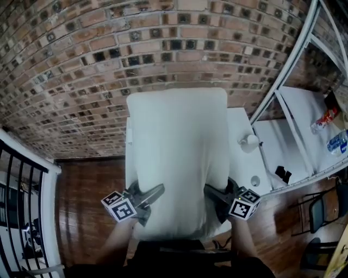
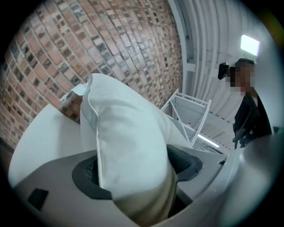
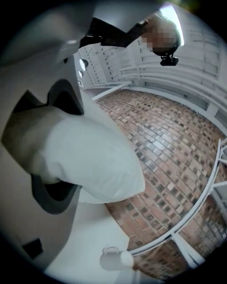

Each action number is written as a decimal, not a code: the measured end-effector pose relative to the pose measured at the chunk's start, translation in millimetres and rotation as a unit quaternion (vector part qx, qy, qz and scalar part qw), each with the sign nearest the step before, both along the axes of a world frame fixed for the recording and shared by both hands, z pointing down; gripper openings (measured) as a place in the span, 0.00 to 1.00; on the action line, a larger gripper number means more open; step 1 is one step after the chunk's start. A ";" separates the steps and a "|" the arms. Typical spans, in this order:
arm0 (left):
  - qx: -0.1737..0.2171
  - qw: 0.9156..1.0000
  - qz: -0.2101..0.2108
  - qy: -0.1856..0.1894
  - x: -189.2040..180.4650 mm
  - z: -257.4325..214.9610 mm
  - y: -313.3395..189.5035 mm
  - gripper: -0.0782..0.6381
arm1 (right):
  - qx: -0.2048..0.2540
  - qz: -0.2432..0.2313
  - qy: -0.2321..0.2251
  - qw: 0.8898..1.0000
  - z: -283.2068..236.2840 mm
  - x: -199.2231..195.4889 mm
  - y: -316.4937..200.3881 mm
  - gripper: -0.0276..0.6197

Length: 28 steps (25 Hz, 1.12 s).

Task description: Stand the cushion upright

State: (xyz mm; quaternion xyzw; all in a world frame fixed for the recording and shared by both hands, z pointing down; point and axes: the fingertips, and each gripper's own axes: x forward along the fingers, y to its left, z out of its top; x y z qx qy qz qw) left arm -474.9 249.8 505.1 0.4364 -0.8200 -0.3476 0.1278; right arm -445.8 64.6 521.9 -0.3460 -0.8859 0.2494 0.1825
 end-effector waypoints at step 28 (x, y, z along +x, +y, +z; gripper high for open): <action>0.133 0.906 0.371 -0.150 340.5 -116.8 -285.1 0.63 | 0.112 0.365 -0.162 0.910 -117.0 462.2 -230.4 0.69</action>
